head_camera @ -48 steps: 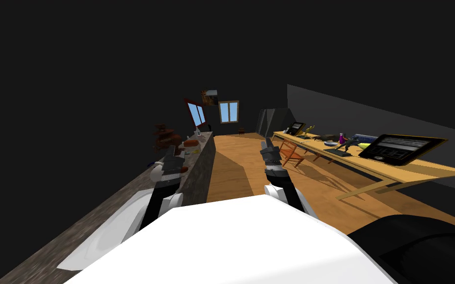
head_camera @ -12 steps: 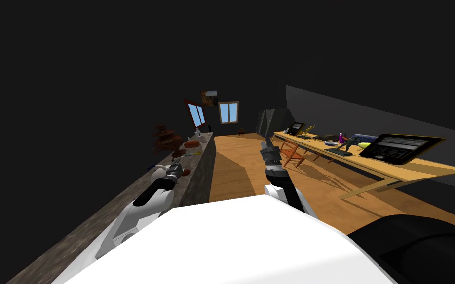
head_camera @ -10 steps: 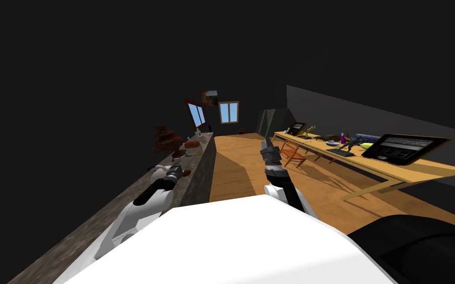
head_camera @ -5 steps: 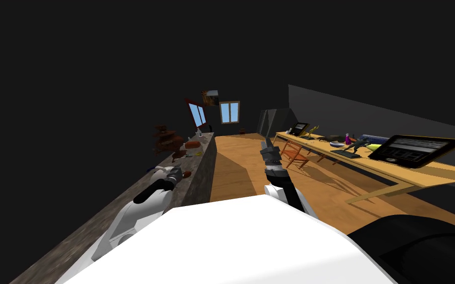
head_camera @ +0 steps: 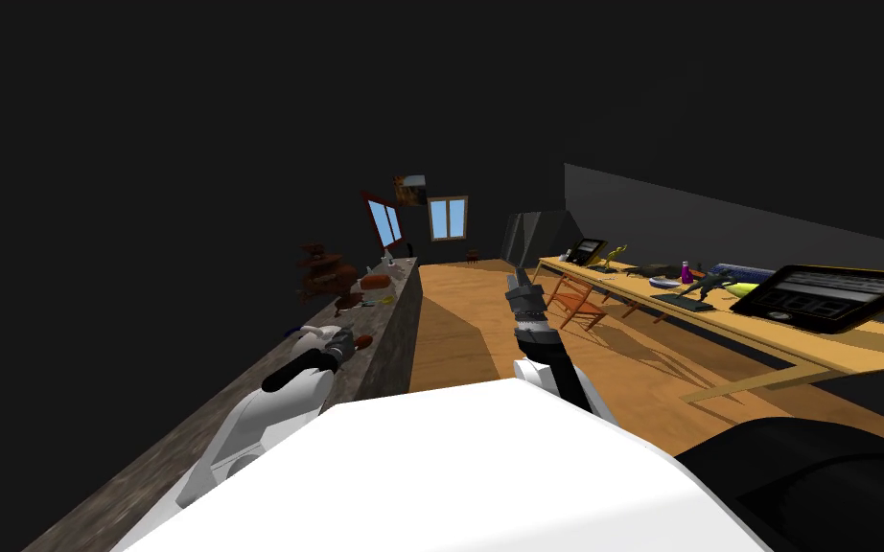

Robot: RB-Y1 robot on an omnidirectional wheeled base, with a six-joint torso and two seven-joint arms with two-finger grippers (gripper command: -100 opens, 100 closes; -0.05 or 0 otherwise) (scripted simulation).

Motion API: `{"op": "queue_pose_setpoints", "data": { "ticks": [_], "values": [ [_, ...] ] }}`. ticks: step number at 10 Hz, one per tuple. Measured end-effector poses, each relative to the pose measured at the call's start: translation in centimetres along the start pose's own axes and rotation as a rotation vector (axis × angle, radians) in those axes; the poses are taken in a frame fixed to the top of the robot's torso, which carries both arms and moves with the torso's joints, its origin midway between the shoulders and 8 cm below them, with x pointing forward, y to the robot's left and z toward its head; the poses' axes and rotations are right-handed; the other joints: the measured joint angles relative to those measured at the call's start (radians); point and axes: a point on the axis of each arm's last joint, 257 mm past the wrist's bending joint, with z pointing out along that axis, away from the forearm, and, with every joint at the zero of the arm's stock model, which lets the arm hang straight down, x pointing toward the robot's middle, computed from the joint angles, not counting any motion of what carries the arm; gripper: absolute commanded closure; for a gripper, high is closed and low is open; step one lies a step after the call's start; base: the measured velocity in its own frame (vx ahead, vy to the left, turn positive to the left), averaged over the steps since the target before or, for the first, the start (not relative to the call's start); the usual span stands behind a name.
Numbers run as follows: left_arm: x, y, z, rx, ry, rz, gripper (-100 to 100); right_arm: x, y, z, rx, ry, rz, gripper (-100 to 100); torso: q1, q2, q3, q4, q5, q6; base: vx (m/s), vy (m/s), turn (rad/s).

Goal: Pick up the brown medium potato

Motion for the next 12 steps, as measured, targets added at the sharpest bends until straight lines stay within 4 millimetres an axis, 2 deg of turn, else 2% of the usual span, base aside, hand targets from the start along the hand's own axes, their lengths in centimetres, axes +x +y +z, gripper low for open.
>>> {"op": "queue_pose_setpoints", "data": {
  "ticks": [5, 9, 10, 11, 12],
  "values": [
    [-0.2, 4.9, -0.1, -0.169, 0.010, -0.002, -100, 0.0, 0.0, 0.0, 0.000, 0.000, 0.000, 0, 0.000, -0.003, -0.002, -0.001, 0.000, 0.000, 0.079, 0.025, 0.039],
    [-0.1, 7.5, -0.3, -0.267, 0.020, 0.001, -100, 0.0, 0.0, 0.0, 0.000, 0.000, 0.000, 0, 0.000, -0.001, 0.000, 0.000, 0.000, 0.000, 0.047, 0.019, 0.020],
    [-0.2, 7.6, -0.3, -0.271, 0.020, 0.001, 0, 0.0, 0.0, 0.0, 0.000, 0.000, 0.000, 0, 0.000, 0.001, 0.000, 0.000, 0.000, 0.000, 0.000, 0.000, 0.000],
    [-0.2, 7.6, -0.3, -0.270, 0.020, 0.001, -100, 0.0, 0.0, 0.0, 0.000, 0.000, 0.000, 0, -0.001, 0.002, 0.001, 0.000, 0.000, 0.000, 0.002, 0.015, -0.018],
    [0.0, 7.7, 0.1, -0.272, 0.018, 0.000, -100, 0.0, 0.0, 0.0, 0.000, 0.000, 0.000, 0, 0.000, 0.003, 0.001, 0.001, 0.000, 0.000, 0.006, 0.025, -0.026]
  ]
}}
